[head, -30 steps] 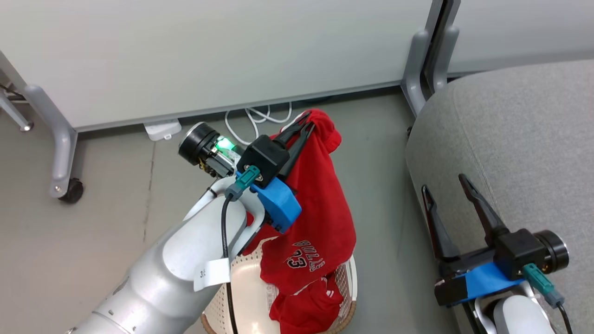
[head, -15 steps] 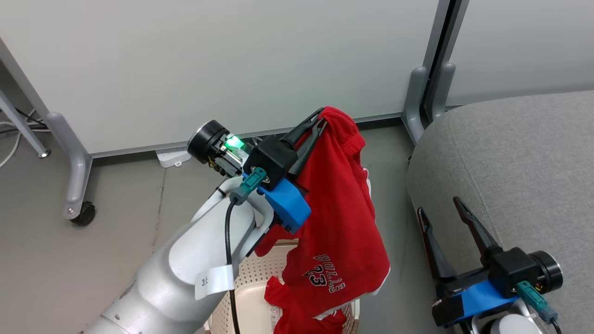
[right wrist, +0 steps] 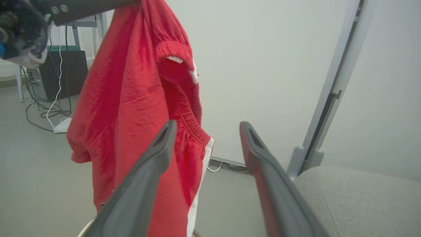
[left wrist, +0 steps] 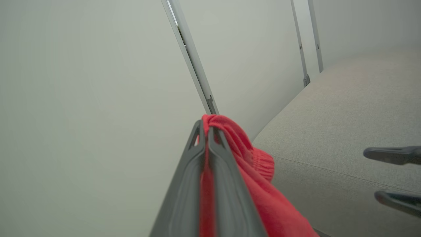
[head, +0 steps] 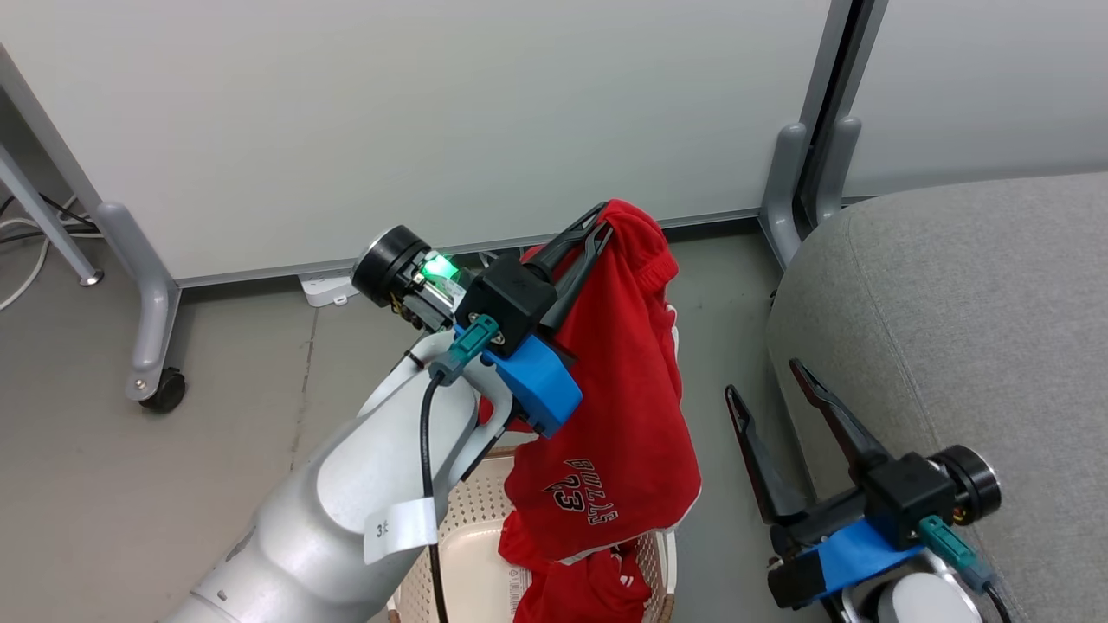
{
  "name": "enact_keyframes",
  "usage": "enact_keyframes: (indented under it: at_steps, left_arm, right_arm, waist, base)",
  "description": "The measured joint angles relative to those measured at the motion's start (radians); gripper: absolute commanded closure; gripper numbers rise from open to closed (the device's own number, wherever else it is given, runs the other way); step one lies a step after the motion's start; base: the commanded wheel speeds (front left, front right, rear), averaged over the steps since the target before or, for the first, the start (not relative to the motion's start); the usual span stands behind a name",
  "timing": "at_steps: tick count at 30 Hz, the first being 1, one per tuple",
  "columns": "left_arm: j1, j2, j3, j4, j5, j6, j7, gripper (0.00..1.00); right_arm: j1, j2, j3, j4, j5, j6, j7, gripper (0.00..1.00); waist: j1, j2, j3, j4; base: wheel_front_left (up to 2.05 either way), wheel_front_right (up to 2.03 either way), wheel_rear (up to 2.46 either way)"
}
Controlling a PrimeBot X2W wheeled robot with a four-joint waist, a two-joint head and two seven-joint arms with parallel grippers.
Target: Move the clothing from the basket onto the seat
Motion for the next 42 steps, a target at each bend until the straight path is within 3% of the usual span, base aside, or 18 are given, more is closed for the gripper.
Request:
enact_keyframes:
  at_steps: [13,26,27,28,42]
  left_arm:
    - [-0.021,-0.028,0.002,-0.009,0.026,-0.009,0.0,1.0]
    - [-0.046,-0.061,-0.01,-0.027,0.046,-0.025,0.0,1.0]
    - [-0.048,-0.062,-0.01,-0.027,0.048,-0.025,0.0,1.0]
    - [-0.048,-0.063,-0.01,-0.027,0.05,-0.026,0.0,1.0]
    - [-0.048,-0.069,-0.003,-0.025,0.06,-0.034,0.0,1.0]
  right_arm:
    - [-0.191,-0.043,0.189,0.087,0.02,0.0,0.0,0.0]
    - [-0.341,-0.031,0.239,0.287,0.029,0.0,0.0,0.0]
    - [-0.348,-0.027,0.239,0.299,0.032,0.0,0.0,0.77]
    - [-0.352,-0.025,0.24,0.307,0.035,0.0,0.0,1.0]
    - [-0.366,-0.02,0.25,0.328,0.048,0.0,0.0,1.0]
  waist:
    - [0.0001,0.0,0.055,0.017]
    - [0.0001,-0.0001,0.103,0.058]
    - [0.0001,0.0,0.104,0.06]
    - [0.0002,0.0,0.104,0.061]
    - [0.0001,0.0,0.089,0.056]
  base:
    - [0.0,0.0,0.0]
    - [0.0,0.0,0.0]
    - [0.0,0.0,0.0]
    - [0.0,0.0,0.0]
    - [0.0,0.0,0.0]
